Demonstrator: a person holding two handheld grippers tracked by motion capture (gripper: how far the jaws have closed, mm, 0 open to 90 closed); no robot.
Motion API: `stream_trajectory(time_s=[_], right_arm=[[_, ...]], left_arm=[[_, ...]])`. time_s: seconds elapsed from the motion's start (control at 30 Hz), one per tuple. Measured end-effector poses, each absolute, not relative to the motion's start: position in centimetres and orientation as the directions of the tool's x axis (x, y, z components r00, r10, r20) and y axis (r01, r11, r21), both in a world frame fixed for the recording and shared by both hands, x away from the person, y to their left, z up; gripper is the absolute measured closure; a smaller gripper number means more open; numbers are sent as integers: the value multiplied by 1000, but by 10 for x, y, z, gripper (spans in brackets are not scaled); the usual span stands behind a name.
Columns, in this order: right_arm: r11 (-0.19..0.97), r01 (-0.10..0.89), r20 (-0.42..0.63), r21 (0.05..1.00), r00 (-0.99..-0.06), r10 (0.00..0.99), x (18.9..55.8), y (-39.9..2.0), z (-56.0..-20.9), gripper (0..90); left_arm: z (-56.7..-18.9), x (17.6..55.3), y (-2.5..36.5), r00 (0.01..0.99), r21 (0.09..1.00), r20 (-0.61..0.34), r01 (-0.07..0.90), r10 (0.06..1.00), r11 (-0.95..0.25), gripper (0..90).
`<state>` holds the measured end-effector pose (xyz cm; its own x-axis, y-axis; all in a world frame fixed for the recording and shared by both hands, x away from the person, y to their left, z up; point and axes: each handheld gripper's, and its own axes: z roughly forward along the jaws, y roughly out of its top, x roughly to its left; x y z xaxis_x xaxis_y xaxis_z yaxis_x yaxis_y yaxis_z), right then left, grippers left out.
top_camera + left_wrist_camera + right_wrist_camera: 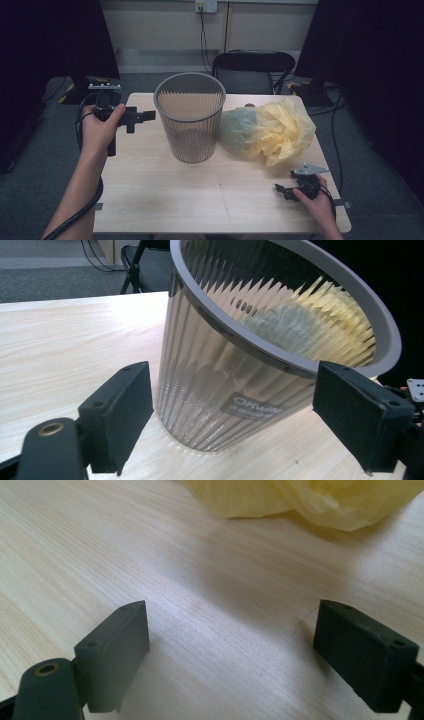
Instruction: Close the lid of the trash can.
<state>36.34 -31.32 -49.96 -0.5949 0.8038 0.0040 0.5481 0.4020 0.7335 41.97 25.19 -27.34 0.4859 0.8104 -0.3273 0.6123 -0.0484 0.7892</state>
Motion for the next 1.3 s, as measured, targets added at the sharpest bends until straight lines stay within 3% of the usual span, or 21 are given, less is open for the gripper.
stream_trajectory(time_s=[1.3], right_arm=[[403,549,4,732,-595,804,363,-313,-499,139]], left_arm=[[-352,405,255,497,746,-352,661,793,-83,159]])
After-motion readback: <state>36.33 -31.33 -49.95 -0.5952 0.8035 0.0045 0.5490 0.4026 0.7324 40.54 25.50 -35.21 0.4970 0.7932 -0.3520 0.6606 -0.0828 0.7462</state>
